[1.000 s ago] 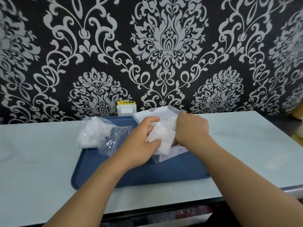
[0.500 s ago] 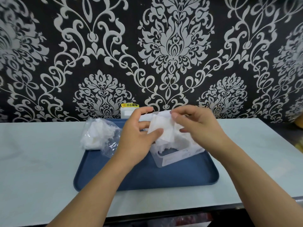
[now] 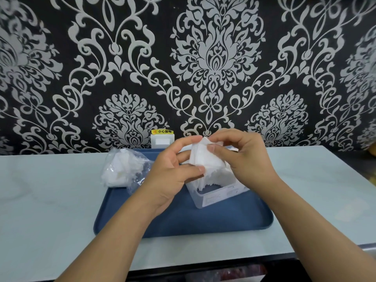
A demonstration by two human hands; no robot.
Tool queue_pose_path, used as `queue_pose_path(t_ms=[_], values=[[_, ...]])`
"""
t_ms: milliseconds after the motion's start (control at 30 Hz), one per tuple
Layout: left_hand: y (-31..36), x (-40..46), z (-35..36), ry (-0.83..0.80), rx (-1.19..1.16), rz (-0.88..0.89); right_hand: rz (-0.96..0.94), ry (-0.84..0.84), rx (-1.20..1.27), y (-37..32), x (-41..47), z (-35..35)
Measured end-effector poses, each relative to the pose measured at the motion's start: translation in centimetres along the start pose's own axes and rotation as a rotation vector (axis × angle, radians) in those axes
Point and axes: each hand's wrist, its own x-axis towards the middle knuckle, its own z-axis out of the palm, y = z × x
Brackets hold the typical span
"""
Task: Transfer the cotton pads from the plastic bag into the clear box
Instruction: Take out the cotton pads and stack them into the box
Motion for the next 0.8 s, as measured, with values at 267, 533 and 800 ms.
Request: queue_pose_path(t_ms=[267, 533, 800], values=[[-0.2, 0.1, 0.1, 0.052, 0.028, -0.018, 0.158, 0.012, 0.243, -0.3, -0.2, 0.5], [-0.1, 0.1, 0.0, 0.101, 0.135, -0.008, 0.185, -0.228, 0.316, -1.7, 0.1, -2.6], [0.4, -0.3, 0.3, 0.051, 0.125, -0.017, 0.104, -0.251, -0.042, -0.9, 0.0, -0.5]])
